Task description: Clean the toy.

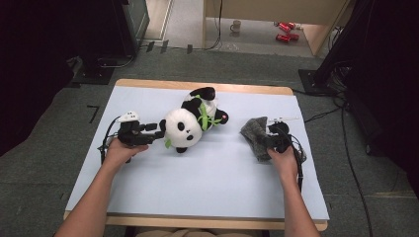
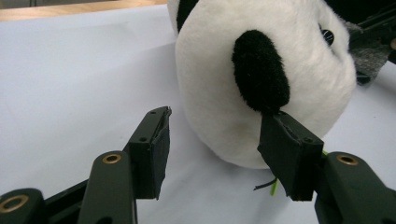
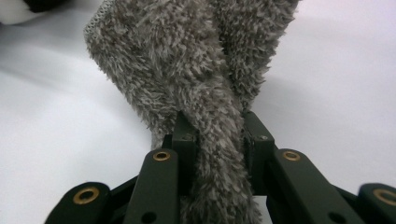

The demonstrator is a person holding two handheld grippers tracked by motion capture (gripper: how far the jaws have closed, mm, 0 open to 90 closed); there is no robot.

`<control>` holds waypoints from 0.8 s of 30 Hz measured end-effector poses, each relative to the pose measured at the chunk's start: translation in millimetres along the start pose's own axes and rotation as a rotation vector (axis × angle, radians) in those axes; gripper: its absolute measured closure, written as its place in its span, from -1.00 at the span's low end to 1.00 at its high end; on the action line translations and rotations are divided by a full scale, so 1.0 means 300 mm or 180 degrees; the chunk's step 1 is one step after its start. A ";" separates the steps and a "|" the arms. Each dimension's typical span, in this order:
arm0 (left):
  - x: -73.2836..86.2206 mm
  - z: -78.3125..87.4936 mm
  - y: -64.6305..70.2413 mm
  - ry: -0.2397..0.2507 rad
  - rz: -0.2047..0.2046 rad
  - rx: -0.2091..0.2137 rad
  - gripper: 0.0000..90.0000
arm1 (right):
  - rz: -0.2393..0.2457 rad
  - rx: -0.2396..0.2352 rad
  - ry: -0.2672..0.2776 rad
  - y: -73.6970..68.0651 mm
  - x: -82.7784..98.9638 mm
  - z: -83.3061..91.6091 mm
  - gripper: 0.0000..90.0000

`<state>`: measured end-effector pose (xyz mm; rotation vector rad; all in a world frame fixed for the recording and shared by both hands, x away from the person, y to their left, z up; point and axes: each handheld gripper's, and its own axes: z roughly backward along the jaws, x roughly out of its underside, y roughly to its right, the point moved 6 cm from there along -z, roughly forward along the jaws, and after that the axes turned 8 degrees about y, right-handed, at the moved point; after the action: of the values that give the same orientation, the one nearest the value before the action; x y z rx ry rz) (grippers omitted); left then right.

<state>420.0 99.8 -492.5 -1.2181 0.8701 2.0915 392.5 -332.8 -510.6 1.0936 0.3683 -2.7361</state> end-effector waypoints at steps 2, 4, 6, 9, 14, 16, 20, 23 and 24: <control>0.003 0.003 -0.009 -0.0020 0.0010 -0.0015 -0.04 | -0.0013 0.0020 -0.0013 0.008 0.003 -0.006 0.59; 0.005 0.004 -0.017 -0.0022 0.0024 -0.0034 -0.04 | -0.0001 0.0020 -0.0008 0.005 0.002 -0.015 0.59; 0.006 0.004 -0.024 -0.0020 0.0039 -0.0053 -0.04 | 0.0019 0.0013 -0.0004 -0.001 0.001 -0.024 0.58; 0.009 0.008 -0.039 -0.0020 0.0067 -0.0098 -0.04 | -0.0004 -0.0062 0.0017 -0.010 0.001 -0.044 0.56; 0.012 0.011 -0.059 -0.0020 0.0111 -0.0147 -0.04 | -0.0067 -0.0092 0.0073 -0.001 0.010 -0.072 0.46; 0.012 0.010 -0.061 -0.0011 0.0111 -0.0150 -0.04 | -0.0056 -0.0108 0.0083 0.005 0.012 -0.071 0.35; 0.013 0.010 -0.064 -0.0017 0.0119 -0.0148 -0.05 | -0.0142 -0.0101 0.0072 0.019 0.012 -0.066 0.13; 0.012 0.014 -0.064 -0.0029 0.0116 -0.0172 -0.06 | -0.0189 -0.0134 0.0052 0.026 0.007 -0.055 -0.06; 0.012 0.017 -0.064 -0.0034 0.0117 -0.0180 -0.06 | -0.0195 -0.0160 0.0068 0.027 0.004 -0.050 -0.13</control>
<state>430.0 116.3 -498.6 -1.2273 0.8397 2.1634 403.5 -336.1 -523.2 1.1174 0.4786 -2.7538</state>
